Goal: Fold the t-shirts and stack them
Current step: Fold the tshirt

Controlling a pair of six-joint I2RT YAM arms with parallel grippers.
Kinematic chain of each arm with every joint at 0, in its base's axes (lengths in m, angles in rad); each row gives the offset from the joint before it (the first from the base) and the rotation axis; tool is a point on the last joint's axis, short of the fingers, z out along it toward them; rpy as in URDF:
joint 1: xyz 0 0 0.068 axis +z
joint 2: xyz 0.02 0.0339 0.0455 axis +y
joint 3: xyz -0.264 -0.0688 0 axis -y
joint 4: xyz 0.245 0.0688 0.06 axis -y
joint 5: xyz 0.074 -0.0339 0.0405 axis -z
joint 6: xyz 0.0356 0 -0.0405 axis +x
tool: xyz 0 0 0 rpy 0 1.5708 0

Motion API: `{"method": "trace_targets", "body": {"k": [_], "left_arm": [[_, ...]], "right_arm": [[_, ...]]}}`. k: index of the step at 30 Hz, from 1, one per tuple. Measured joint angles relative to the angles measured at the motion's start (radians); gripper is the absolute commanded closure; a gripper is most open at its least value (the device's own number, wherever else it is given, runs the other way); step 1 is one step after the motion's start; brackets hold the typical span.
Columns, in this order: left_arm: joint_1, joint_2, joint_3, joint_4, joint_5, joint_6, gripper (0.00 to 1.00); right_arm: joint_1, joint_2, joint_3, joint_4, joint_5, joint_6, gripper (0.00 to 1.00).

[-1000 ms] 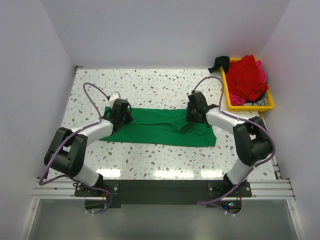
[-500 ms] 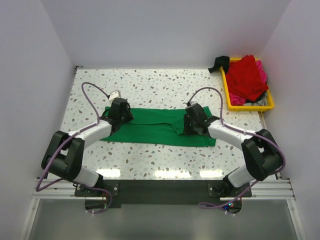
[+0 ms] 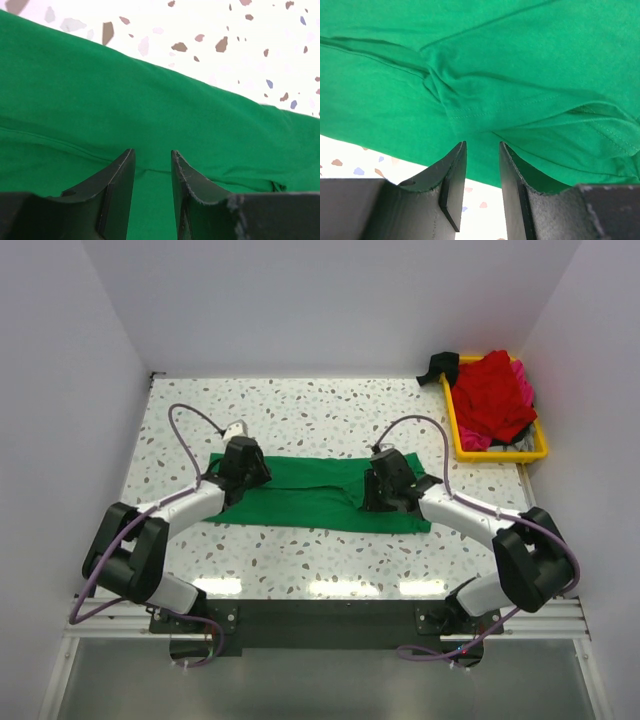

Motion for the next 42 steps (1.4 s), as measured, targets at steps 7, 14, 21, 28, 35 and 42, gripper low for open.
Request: {"method": "trace_targets", "body": {"k": [7, 14, 21, 28, 35, 42], "left_arm": [[-0.037, 0.000, 0.000, 0.000, 0.012, 0.000, 0.60], [-0.048, 0.000, 0.001, 0.000, 0.013, 0.000, 0.60], [-0.055, 0.000, 0.008, 0.002, 0.016, 0.000, 0.60], [-0.055, 0.005, 0.008, 0.006, 0.016, 0.000, 0.60], [-0.055, 0.018, 0.008, 0.007, 0.017, 0.000, 0.61], [-0.055, 0.018, 0.008, 0.008, 0.017, 0.000, 0.61]], "right_arm": [[0.021, 0.001, 0.016, 0.002, 0.000, -0.010, 0.63], [0.066, 0.047, 0.077, 0.002, 0.022, -0.036, 0.63], [0.069, 0.121, 0.106, 0.005, 0.053, -0.056, 0.64], [0.079, 0.150, 0.106, 0.001, 0.053, -0.058, 0.64], [0.085, 0.177, 0.112, 0.000, 0.053, -0.062, 0.67], [0.086, 0.202, 0.129, -0.018, 0.058, -0.064, 0.78]]}}
